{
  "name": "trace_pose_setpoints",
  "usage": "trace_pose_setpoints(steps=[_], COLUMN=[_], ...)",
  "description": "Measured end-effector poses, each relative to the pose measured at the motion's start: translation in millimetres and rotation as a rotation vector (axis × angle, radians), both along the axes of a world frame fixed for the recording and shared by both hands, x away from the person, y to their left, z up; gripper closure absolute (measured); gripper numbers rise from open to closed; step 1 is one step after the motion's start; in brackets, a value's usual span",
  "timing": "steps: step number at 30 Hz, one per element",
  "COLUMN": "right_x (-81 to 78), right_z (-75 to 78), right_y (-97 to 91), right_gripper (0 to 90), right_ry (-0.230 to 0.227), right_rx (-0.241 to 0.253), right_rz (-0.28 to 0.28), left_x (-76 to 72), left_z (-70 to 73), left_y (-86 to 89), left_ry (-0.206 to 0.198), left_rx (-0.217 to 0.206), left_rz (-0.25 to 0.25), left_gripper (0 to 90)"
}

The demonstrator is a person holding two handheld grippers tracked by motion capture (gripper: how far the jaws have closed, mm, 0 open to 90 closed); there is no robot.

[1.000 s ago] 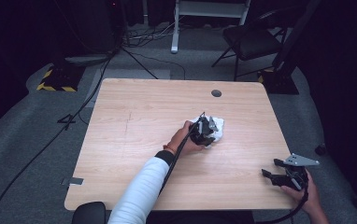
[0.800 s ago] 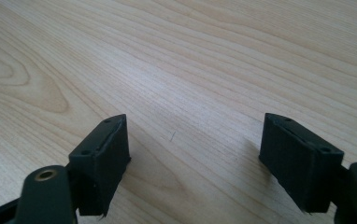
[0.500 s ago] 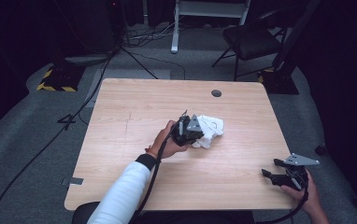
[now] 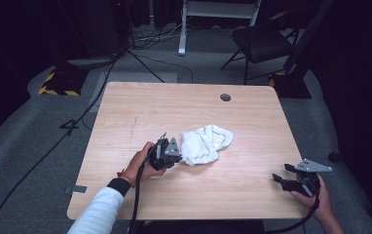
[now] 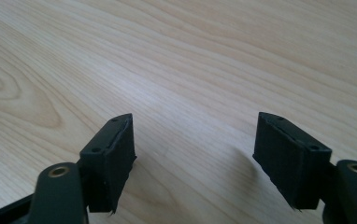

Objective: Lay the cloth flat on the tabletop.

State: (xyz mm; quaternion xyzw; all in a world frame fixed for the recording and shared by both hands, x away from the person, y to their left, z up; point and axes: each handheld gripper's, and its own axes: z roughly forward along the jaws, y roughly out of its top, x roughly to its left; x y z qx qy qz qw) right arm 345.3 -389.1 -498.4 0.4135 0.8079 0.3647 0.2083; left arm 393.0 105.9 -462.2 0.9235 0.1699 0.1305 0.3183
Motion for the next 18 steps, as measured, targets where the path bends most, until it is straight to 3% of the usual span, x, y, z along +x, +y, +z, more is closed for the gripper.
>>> trace_pose_setpoints(steps=[2,4,5,6,7,8,9,10,14,16,18], right_x=[7.8,11.2,14.6,21.2,21.2,24.9,34.5,34.5,59.2,80.7,88.2], right_z=[1.9,2.9,4.6,10.4,10.4,14.2,21.7,21.7,34.2,41.0,41.8], right_y=[9.3,12.4,15.2,21.3,21.3,24.5,33.1,33.1,54.0,73.2,80.3], right_gripper=[31.3,31.4,32.4,33.9,33.9,35.0,35.7,35.7,37.5,39.0,39.4], right_ry=[0.009,0.012,0.011,0.000,0.000,-0.011,-0.023,-0.023,-0.030,-0.032,-0.029], right_rx=[-0.006,-0.007,-0.008,0.000,0.000,0.005,-0.002,-0.002,-0.009,-0.004,-0.003], right_rz=[0.037,0.049,0.059,0.078,0.078,0.086,0.097,0.097,0.113,0.126,0.128], left_x=[-3.1,-7.7,-10.4,-14.4,-14.4,-15.5,-16.4,-17.1,-17.4,-16.0,-14.1], left_z=[-7.9,-13.1,-12.9,-8.7,-8.7,-5.6,-2.7,0.0,6.6,9.5,11.9], left_y=[4.9,6.1,5.5,2.3,2.3,-0.4,-4.7,-9.9,-37.9,-55.6,-74.6], left_ry=[0.027,0.029,0.025,0.003,0.003,0.001,-0.012,-0.025,-0.069,-0.076,-0.091], left_rx=[-0.002,0.008,0.000,-0.037,-0.037,-0.059,-0.074,-0.084,-0.093,-0.087,-0.088], left_rz=[0.006,0.008,0.007,0.014,0.014,0.017,0.027,0.034,0.019,-0.008,-0.042], left_gripper=[79.2,76.5,72.9,65.6,61.3,61.3,49.9,49.9,28.4,25.1,24.9])
